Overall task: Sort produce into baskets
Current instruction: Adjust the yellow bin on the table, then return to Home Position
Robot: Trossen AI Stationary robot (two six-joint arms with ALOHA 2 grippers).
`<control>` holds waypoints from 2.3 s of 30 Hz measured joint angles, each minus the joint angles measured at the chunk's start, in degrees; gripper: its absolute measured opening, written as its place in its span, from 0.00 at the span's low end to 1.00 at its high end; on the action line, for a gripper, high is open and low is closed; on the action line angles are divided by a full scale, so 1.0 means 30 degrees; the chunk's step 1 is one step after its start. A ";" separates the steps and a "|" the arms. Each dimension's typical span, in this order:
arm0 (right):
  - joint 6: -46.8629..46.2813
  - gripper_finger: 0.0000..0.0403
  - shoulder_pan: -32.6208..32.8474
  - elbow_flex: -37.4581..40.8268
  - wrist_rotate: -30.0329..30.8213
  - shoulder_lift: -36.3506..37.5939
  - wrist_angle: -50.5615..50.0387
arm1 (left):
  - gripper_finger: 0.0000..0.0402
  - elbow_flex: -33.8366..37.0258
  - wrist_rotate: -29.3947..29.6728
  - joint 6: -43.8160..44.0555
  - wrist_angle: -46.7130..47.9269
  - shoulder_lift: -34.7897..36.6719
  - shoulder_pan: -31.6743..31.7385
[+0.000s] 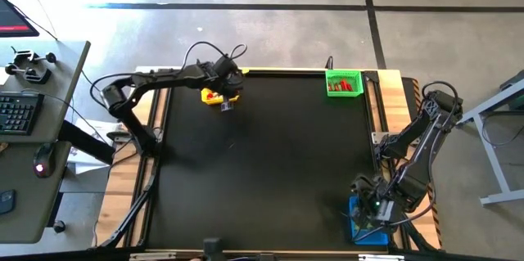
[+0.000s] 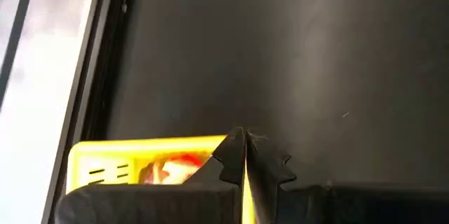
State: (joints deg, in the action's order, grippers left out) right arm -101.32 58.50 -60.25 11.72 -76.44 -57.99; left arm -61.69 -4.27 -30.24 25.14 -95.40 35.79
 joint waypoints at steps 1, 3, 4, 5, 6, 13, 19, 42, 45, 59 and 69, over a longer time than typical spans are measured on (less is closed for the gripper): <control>0.0403 0.00 0.0000 0.0000 0.0673 0.0000 0.0000 | 0.00 0.0000 -0.0326 0.0183 -0.0026 0.0235 -0.0006; 0.1161 0.00 -0.0006 0.0000 0.2137 0.0000 -0.0002 | 0.00 0.0000 -0.1022 0.0613 -0.0016 0.0702 -0.0006; 0.1468 0.00 -0.0053 0.0000 0.2881 0.0000 -0.0002 | 0.00 0.0000 -0.1422 0.0816 0.0040 0.0966 -0.0003; 0.1861 0.00 -0.0140 0.0000 0.3619 0.0000 -0.0002 | 0.00 0.0092 -0.1800 0.1024 0.0008 0.1281 -0.0051; 0.2296 0.00 -0.0257 0.0000 0.4238 0.0000 -0.0002 | 0.00 0.0327 -0.2163 0.1212 -0.0118 0.1637 -0.0123; 0.6798 0.00 -0.1782 0.0000 0.6843 0.0000 0.0046 | 0.00 0.4716 -0.3448 0.2954 -0.1118 0.4802 -0.1319; 1.0307 0.00 -0.3550 0.0000 0.7230 0.0000 0.0255 | 0.00 0.8524 0.0825 0.5248 -0.2778 0.6669 -0.1289; 1.7113 0.00 -0.8088 0.0000 0.6533 0.0000 0.1606 | 0.00 0.9464 0.3680 0.7509 -0.6877 0.5853 0.1323; 1.8477 0.00 -0.8600 0.0000 0.6520 0.0000 0.2504 | 0.00 0.9464 0.2978 0.7962 -0.6452 0.5947 0.0996; 2.6365 0.00 -1.3451 0.2440 0.4888 0.0007 0.9336 | 0.00 1.1913 0.1865 0.8597 -1.3071 0.8795 -0.3856; 3.1760 0.00 -1.7594 0.5969 0.1376 0.0007 1.8965 | 0.00 1.4527 -0.0335 0.9385 -1.9042 1.1228 -0.5521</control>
State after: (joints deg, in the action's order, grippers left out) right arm -6.03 5.72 -42.34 15.85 -76.42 -1.10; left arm -18.11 -5.28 -2.09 -31.99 -61.72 19.23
